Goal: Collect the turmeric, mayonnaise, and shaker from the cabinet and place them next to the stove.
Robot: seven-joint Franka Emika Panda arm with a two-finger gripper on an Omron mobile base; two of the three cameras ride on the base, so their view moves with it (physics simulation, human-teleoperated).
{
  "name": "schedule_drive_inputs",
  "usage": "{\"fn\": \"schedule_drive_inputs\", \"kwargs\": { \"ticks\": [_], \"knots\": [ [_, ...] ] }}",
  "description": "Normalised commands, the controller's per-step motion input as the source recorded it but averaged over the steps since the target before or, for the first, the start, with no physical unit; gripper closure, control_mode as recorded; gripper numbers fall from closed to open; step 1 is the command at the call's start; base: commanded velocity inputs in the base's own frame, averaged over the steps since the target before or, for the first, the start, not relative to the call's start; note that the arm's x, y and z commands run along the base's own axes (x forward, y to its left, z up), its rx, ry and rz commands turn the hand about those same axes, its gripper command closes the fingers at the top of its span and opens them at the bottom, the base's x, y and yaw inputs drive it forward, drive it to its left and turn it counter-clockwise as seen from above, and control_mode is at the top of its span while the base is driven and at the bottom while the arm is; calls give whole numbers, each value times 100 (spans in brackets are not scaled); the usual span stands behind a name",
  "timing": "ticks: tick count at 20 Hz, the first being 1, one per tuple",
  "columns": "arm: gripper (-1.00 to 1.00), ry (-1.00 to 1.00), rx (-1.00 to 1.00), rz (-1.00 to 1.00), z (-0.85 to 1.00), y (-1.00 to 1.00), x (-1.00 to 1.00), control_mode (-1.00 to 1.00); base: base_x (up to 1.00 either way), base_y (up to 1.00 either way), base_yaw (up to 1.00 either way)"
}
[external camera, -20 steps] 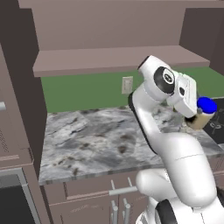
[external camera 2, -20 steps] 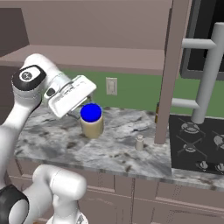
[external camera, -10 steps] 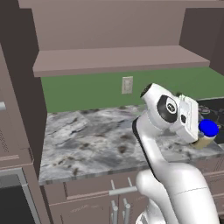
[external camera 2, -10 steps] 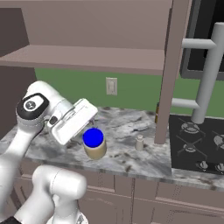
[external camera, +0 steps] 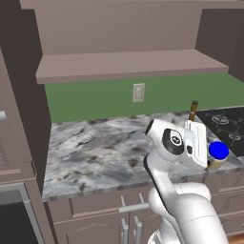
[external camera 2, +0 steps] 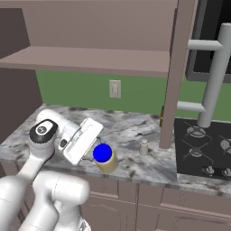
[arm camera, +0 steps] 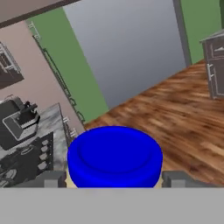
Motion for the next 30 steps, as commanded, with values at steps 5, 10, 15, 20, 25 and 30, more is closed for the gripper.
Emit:
{"fn": "schedule_drive_inputs", "kwargs": {
  "ticks": [5, 10, 15, 20, 25, 30],
  "knots": [
    [100, 0, -11, 0, -50, -34, 38, -100, 0, 0, 0],
    [100, 0, -9, 0, -37, -37, 45, -100, 0, 0, 0],
    [100, 2, -9, 0, -17, -30, 46, -100, 0, 0, 0],
    [100, 7, -8, 0, -20, -25, 38, -100, 0, 0, 0],
    [100, 13, -7, 0, -23, -30, 26, -100, 0, 0, 0],
    [100, 14, -2, 0, -12, -36, 7, -100, 0, 0, 0]
  ]
}}
